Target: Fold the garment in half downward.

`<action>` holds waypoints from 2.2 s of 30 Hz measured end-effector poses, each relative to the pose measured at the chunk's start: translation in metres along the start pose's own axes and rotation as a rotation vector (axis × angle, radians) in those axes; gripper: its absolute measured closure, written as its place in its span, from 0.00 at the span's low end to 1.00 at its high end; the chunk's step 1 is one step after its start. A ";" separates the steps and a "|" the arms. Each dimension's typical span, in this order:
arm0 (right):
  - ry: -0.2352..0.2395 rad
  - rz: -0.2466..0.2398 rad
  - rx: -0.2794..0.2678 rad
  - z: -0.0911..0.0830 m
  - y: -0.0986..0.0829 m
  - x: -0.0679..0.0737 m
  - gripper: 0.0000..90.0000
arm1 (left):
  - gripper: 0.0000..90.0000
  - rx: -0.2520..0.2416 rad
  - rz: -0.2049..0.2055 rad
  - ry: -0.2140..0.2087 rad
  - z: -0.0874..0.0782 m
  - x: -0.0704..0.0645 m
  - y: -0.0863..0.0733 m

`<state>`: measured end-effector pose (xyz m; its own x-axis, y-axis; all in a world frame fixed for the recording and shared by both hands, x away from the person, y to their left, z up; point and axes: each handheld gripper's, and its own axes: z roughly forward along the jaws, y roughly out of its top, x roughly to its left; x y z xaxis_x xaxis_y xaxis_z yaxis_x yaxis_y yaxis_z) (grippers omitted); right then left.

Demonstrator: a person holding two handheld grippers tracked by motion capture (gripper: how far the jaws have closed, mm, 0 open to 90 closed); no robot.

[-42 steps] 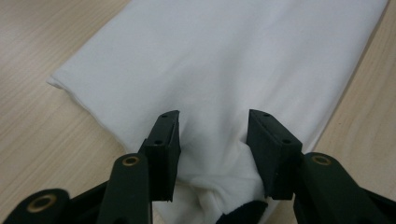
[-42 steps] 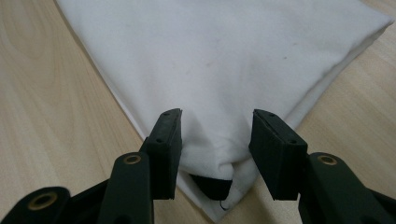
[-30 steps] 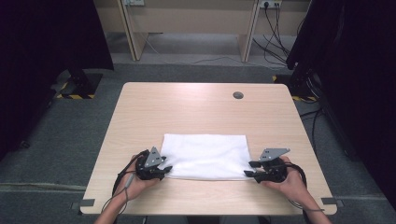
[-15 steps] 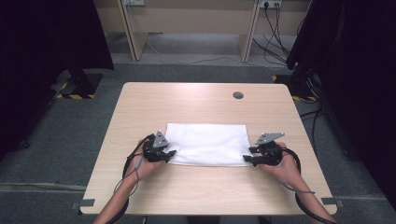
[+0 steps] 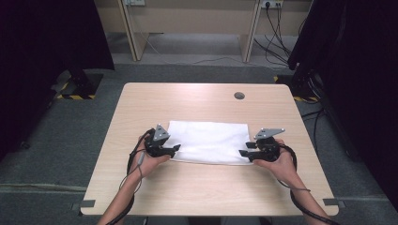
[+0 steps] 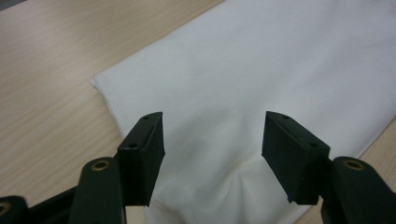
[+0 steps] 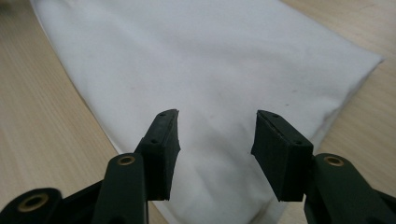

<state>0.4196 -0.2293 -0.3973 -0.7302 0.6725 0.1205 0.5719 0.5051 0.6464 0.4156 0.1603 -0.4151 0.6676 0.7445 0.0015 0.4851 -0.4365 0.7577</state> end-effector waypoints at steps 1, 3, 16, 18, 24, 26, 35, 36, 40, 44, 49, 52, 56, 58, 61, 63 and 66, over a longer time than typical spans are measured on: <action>0.000 -0.003 0.008 0.002 0.000 0.001 0.57 | 0.43 0.013 0.010 0.008 0.001 0.000 -0.001; -0.004 -0.012 0.032 0.004 -0.003 0.001 0.60 | 0.44 0.039 0.022 0.022 0.004 0.001 -0.004; -0.036 -0.065 0.042 -0.004 -0.017 0.005 0.62 | 0.47 0.077 0.043 0.029 0.000 0.002 -0.019; -0.040 -0.073 0.050 -0.004 -0.021 0.005 0.62 | 0.47 0.077 0.043 0.029 0.000 0.002 -0.019; -0.035 -0.069 0.041 -0.003 -0.022 0.002 0.62 | 0.48 0.077 0.042 0.047 0.004 0.003 -0.017; -0.040 -0.066 0.040 -0.002 -0.021 -0.002 0.62 | 0.48 0.077 0.042 0.047 0.004 0.003 -0.017; -0.054 -0.060 0.055 0.001 -0.015 -0.006 0.63 | 0.46 0.075 0.034 0.049 0.005 0.004 -0.012; -0.060 -0.065 0.048 -0.001 -0.015 -0.003 0.61 | 0.46 0.062 0.041 0.036 -0.001 -0.001 -0.013; -0.039 -0.049 0.016 -0.005 -0.018 0.000 0.61 | 0.47 0.085 0.059 0.042 -0.001 -0.002 -0.016; -0.049 -0.054 0.028 -0.004 -0.023 0.001 0.57 | 0.45 0.057 0.023 0.047 -0.002 -0.001 -0.018; -0.057 -0.058 0.008 -0.006 -0.020 0.008 0.50 | 0.34 0.035 -0.017 0.056 -0.003 0.000 -0.018; -0.056 -0.060 -0.006 -0.006 -0.018 0.010 0.47 | 0.32 0.012 -0.044 0.054 -0.005 -0.001 -0.017; -0.054 -0.059 -0.010 -0.006 -0.017 0.014 0.42 | 0.30 0.001 -0.049 0.052 -0.008 -0.004 -0.016; -0.055 -0.057 -0.008 -0.005 -0.016 0.015 0.40 | 0.29 -0.008 -0.055 0.048 -0.009 -0.004 -0.016; -0.057 -0.050 -0.012 -0.006 -0.015 0.016 0.37 | 0.27 -0.020 -0.068 0.052 -0.012 -0.005 -0.016; -0.059 -0.044 -0.013 -0.007 -0.014 0.017 0.35 | 0.26 -0.027 -0.071 0.053 -0.014 -0.006 -0.016; -0.059 -0.041 -0.021 -0.008 -0.012 0.019 0.34 | 0.25 -0.033 -0.067 0.051 -0.017 -0.007 -0.016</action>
<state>0.3963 -0.2269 -0.3970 -0.7289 0.6829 0.0494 0.5338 0.5216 0.6656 0.3930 0.1705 -0.4160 0.6044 0.7965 -0.0177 0.5082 -0.3683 0.7785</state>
